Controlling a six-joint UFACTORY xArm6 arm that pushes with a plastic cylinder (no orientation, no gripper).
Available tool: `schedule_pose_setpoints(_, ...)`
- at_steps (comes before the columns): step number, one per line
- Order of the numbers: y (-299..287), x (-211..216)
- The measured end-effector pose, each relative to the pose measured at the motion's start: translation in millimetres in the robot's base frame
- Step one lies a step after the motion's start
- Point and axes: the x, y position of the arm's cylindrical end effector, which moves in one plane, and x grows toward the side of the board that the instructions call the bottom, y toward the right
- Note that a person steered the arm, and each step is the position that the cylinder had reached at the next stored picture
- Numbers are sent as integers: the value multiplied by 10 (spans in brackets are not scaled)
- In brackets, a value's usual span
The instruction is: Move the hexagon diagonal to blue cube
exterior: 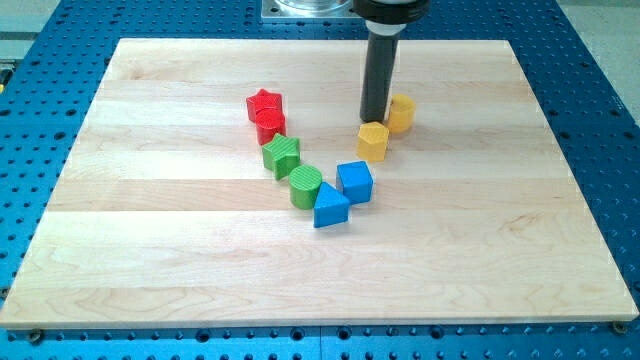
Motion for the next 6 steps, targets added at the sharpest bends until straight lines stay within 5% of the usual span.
schedule_pose_setpoints(4,-11,559)
schedule_pose_setpoints(5,-11,556)
schedule_pose_setpoints(6,-11,20)
